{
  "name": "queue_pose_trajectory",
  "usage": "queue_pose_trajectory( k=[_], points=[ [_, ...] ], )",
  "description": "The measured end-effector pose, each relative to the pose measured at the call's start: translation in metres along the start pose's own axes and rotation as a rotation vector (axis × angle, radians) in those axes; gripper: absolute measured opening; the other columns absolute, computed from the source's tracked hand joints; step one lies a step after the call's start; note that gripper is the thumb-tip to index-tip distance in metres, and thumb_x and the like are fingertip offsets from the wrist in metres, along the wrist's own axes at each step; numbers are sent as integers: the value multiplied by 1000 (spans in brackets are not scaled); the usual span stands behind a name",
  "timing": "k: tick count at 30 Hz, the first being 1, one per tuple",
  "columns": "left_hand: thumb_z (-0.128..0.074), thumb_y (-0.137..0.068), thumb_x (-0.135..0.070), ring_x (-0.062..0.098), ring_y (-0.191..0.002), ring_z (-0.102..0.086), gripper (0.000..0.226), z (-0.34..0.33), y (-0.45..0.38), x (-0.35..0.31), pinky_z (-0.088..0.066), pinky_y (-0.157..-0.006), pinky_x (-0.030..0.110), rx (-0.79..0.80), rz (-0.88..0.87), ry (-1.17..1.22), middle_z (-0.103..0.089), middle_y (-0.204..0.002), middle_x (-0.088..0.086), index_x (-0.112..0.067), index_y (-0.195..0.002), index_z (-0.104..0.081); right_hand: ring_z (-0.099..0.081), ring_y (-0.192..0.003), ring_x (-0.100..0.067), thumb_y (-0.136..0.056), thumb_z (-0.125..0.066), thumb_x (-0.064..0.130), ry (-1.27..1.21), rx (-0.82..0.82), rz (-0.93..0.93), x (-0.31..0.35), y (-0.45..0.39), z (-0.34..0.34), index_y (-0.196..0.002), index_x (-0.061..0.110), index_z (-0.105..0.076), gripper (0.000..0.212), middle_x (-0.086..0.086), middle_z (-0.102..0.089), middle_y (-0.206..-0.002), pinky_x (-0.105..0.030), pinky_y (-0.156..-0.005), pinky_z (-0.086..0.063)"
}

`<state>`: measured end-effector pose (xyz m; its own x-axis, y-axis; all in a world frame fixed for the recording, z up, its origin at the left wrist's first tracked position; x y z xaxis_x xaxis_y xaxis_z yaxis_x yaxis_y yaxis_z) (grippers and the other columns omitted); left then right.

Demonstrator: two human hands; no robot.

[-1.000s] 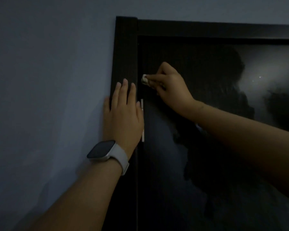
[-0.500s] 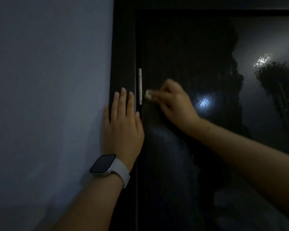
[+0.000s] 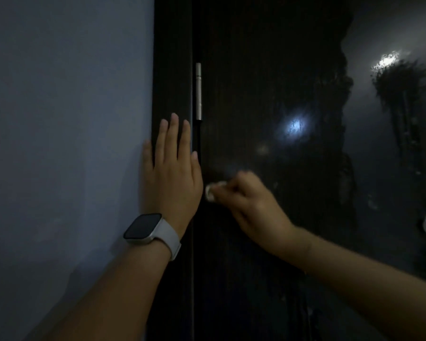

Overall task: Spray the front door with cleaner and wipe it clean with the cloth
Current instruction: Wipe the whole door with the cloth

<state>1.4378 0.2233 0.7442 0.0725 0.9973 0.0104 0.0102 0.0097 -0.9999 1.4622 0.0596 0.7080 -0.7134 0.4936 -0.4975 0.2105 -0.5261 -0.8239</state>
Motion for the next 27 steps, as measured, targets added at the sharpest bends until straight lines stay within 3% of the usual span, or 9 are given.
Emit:
queue_pose_trajectory(
  k=[4,6,12,15,18,23,25,27],
  points=[
    [-23,-100,-31,24,-149,-11,56,3,40,-8,-13,-120,50,61,14,-28,-15,-161,9,-11,-153,-21,-51,-87,-20,-100,-47,18,-43,222,111,19,59,-6,-128,8,-60,33,-10,-56,-104,-37,-65,-50],
    [-25,-100,-31,24,-149,-11,57,3,61,-13,-11,-120,48,79,8,-52,-15,-161,9,-10,-153,-21,-53,-87,-21,-99,-46,19,-28,245,169,13,55,2,-124,8,-63,32,-11,-59,-103,-37,-68,-51],
    [-26,-100,-30,25,-149,-13,56,4,75,-14,-13,-120,48,100,6,-85,-17,-161,9,-11,-152,-24,-46,-83,-21,-100,-47,24,140,-177,-106,-59,-46,43,-109,8,-71,30,-16,-55,-90,-33,-70,-42],
    [-27,-100,-29,25,-149,-14,55,5,75,-15,-14,-120,49,95,-3,-89,-18,-161,9,-12,-153,-23,-43,-87,-16,-96,-51,18,150,-271,-234,-72,-62,46,-104,2,-68,24,-15,-53,-95,-22,-72,-39],
    [-30,-100,-29,24,-149,-13,55,6,75,-15,-13,-120,49,87,-8,-87,-17,-161,8,-15,-153,-22,-43,-87,-14,-96,-52,19,98,-203,-196,-45,-17,30,-102,5,-67,21,-11,-51,-95,-21,-74,-35],
    [-34,-101,-28,25,-149,-12,55,5,75,-18,-12,-120,51,90,5,-106,-15,-161,10,-16,-153,-23,-54,-91,-25,-99,-47,18,34,143,80,-17,72,30,-114,4,-66,28,-14,-60,-102,-35,-76,-49],
    [-32,-101,-29,25,-149,-9,55,5,72,-23,-10,-120,52,95,14,-64,-13,-162,10,-17,-153,-23,-52,-89,-26,-103,-38,23,66,89,56,-44,58,50,-108,4,-69,37,-15,-59,-97,-33,-77,-46],
    [-31,-101,-29,23,-150,-7,55,4,68,-31,-9,-120,51,113,-27,36,-12,-162,8,-18,-153,-22,-51,-85,-29,-103,-41,25,133,-111,-101,-86,30,78,-100,1,-69,37,-18,-56,-91,-37,-75,-45]
  ],
)
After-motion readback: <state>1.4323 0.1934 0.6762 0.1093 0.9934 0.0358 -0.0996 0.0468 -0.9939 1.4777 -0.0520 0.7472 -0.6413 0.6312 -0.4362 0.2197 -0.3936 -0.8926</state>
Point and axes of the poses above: each hand's wrist, its own y-axis away from the middle knuckle, its own z-axis out of the back of the hand, x = y × z, the point moved 2 cm from there along -y, towards the middle knuckle
